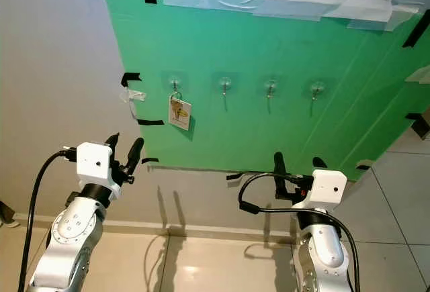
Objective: Hang keys on a hook
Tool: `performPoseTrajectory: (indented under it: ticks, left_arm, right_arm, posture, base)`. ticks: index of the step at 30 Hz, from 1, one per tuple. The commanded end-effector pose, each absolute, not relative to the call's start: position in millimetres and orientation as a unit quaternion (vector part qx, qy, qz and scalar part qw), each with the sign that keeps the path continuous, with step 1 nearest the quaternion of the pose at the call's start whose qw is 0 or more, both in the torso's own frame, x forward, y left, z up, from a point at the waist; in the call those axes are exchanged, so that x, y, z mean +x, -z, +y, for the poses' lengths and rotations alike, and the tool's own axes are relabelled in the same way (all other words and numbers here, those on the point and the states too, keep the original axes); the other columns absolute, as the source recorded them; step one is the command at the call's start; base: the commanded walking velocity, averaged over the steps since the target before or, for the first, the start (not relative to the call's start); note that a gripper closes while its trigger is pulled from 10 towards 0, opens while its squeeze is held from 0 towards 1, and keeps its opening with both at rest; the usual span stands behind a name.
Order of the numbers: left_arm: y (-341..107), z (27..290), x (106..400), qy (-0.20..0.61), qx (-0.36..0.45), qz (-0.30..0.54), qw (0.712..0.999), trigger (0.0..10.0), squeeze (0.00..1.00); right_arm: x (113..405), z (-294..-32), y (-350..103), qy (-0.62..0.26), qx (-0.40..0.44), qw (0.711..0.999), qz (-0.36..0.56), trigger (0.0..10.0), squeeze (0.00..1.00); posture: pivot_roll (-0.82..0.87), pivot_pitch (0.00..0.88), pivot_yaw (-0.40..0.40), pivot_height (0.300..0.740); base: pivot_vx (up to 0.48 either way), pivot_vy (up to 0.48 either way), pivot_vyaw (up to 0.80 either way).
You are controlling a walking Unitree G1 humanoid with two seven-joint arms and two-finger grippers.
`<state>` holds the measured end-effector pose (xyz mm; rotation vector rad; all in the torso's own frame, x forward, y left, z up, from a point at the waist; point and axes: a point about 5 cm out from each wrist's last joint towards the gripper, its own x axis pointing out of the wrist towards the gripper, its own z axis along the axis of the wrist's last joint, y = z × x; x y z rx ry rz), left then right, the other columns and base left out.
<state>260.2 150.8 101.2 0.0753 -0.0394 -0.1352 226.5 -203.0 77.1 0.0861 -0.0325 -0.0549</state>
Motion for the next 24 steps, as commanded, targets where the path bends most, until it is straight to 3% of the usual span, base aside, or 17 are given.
performPoseTrajectory:
  ticks: [1,9,24]
  left_arm:
    - [-102.3,153.1,267.5,0.06,0.033,-0.011,0.998,10.0,0.0]
    - [-100.3,154.7,270.5,0.07,0.028,-0.001,0.997,10.0,0.0]
    - [-93.8,152.2,274.0,0.082,0.035,0.008,0.996,10.0,0.0]
  right_arm:
    - [228.9,-201.2,-79.3,0.023,0.055,0.998,-0.012,10.0,0.0]
    - [235.2,-198.1,-78.5,0.012,0.049,0.999,-0.001,10.0,0.0]
    - [238.3,-198.7,-70.8,0.004,0.059,0.998,0.014,10.0,0.0]
  posture:
    - [-0.01,0.0,0.009,0.74]
    - [-0.02,0.0,0.026,0.74]
    - [-0.04,0.0,0.029,0.74]
  base:
    - [0.0,0.0,0.0]
    - [0.0,0.0,0.0]
    - [-0.266,0.0,0.0]
